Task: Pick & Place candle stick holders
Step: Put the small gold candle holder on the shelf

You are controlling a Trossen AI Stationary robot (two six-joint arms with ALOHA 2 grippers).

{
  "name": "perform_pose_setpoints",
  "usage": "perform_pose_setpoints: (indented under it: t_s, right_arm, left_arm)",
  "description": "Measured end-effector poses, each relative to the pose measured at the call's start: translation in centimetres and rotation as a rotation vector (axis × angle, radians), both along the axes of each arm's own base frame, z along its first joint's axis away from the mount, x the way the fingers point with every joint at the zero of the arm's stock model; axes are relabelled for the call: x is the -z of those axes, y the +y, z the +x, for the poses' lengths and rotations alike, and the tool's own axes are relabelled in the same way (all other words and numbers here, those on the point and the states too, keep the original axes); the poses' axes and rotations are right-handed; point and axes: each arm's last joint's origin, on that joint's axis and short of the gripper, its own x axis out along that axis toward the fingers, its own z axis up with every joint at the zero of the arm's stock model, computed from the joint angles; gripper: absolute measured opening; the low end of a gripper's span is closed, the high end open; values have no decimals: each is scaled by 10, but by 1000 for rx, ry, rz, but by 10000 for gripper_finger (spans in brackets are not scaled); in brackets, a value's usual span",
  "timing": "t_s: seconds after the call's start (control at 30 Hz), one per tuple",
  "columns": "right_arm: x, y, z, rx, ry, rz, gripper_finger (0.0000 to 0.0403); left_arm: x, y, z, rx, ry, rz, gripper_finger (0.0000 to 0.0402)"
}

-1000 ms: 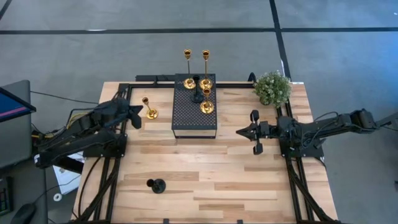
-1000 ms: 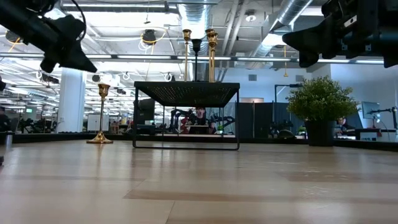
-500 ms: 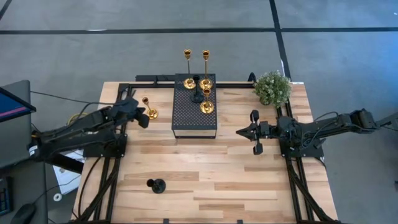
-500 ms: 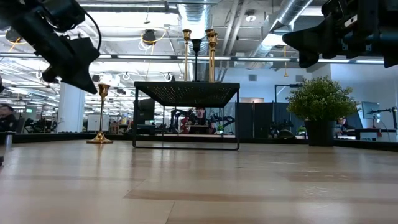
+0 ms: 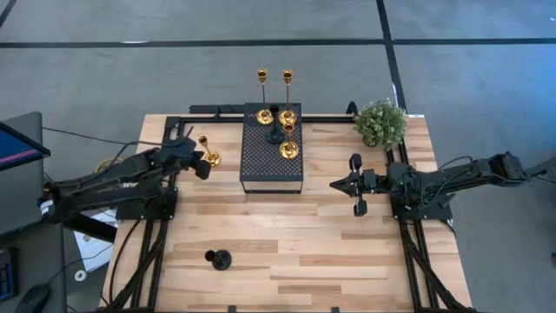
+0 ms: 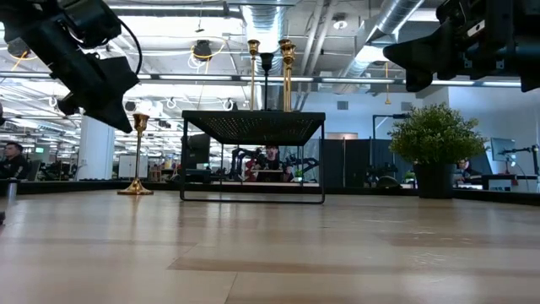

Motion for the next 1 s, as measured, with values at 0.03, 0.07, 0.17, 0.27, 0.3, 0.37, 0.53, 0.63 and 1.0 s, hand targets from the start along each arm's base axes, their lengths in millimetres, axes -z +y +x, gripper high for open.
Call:
perform_pose_setpoints:
  t_s: [0.03, 0.07, 0.17, 0.27, 0.3, 0.37, 0.53, 0.63, 1.0]
  right_arm:
    - [0, 0, 0, 0, 0, 0, 0]
    - [0, 0, 0, 0, 2, 0, 0]
    - [1, 0, 0, -1, 7, 0, 0]
    - [1, 0, 0, -1, 8, 0, 0]
    - [1, 0, 0, -1, 8, 0, 0]
    - [1, 0, 0, -1, 8, 0, 0]
    - [3, 0, 0, -1, 32, -1, 0]
    - [3, 0, 0, -1, 32, -1, 0]
    - [3, 0, 0, -1, 30, -1, 0]
  left_arm:
    - [1, 0, 1, 0, 7, -4, 7]
    - [1, 1, 2, 0, 15, -8, 9]
    - [4, 2, 5, -2, 40, -21, 22]
    - [6, 5, 7, -40, 76, -7, 42]
    - [7, 5, 7, -58, 86, 1, 49]
    - [7, 7, 7, -91, 95, 9, 63]
    - [7, 7, 9, -102, 83, 16, 95]
    - [6, 8, 9, -103, 76, 20, 113]
    - [7, 9, 13, -115, 60, 1, 190]
